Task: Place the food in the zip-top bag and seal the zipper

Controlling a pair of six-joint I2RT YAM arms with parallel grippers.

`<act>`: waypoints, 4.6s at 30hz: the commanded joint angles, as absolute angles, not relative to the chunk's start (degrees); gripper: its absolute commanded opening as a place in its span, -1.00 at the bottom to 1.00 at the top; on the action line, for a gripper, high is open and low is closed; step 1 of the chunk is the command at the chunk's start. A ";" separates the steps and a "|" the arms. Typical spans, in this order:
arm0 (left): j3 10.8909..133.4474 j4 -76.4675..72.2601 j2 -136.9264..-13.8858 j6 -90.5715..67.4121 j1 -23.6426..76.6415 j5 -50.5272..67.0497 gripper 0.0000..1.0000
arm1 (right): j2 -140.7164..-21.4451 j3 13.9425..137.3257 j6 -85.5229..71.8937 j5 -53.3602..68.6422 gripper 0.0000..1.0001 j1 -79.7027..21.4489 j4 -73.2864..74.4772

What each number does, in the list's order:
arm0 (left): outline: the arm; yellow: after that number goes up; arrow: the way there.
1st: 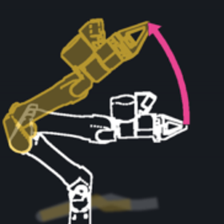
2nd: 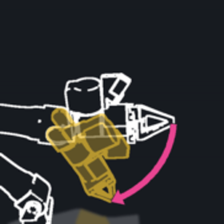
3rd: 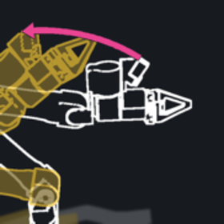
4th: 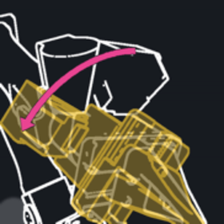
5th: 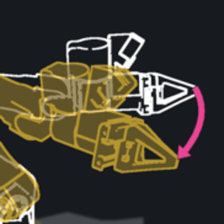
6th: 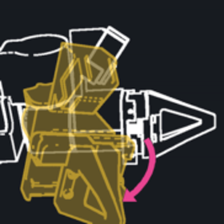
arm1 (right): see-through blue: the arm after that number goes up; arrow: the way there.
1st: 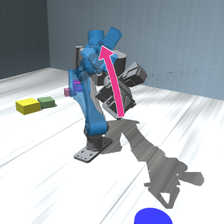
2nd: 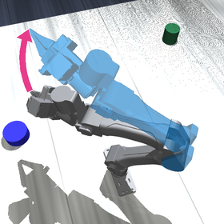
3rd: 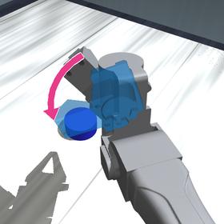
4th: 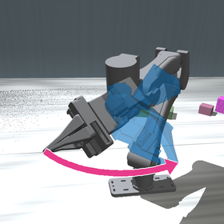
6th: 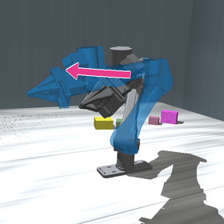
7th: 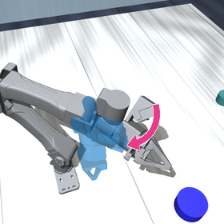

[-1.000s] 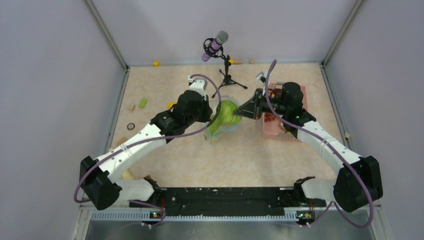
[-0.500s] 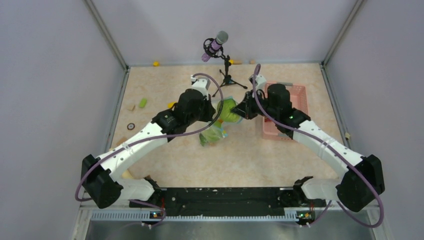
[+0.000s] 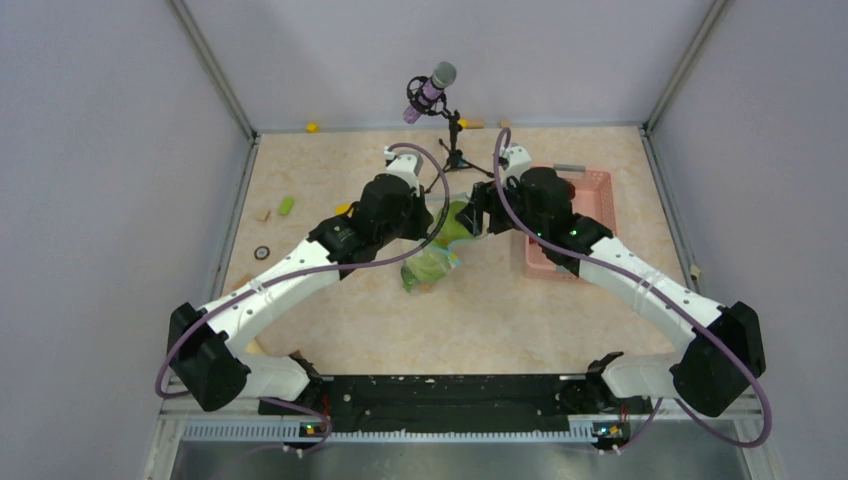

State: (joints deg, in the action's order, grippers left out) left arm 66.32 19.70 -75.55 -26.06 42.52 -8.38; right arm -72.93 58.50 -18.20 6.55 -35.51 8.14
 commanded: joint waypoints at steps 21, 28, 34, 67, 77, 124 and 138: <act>66.27 16.16 -72.46 -27.21 42.32 -12.99 -1.00 | -68.24 58.16 -19.27 -1.85 0.80 -33.26 13.13; 66.34 16.08 -72.68 -27.25 42.10 -12.94 -1.00 | -75.21 57.94 -21.42 4.12 0.16 -31.56 13.12; 66.47 16.10 -72.62 -27.33 41.97 -12.84 -1.00 | -79.51 60.78 -20.75 6.47 -0.79 -31.49 12.81; 71.15 21.13 -73.07 -24.94 41.92 -14.49 -1.00 | -72.14 67.63 -15.97 11.71 -0.54 -30.90 15.03; 73.19 22.88 -77.72 -26.81 41.97 -13.53 -1.00 | -62.12 59.78 -18.29 4.25 0.94 -29.29 8.16; 71.40 23.56 -79.65 -23.73 41.82 -12.83 -1.00 | -82.66 45.46 -32.95 0.20 0.43 -6.78 6.93; 71.19 23.23 -79.71 -24.43 41.80 -13.35 -1.00 | -84.37 44.43 -30.38 1.64 0.29 -6.98 6.77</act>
State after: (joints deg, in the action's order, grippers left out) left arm 71.13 26.55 -80.14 -24.27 42.04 -12.88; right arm -83.85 44.62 -31.77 1.85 -7.31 8.01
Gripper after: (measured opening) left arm 0.010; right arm 0.650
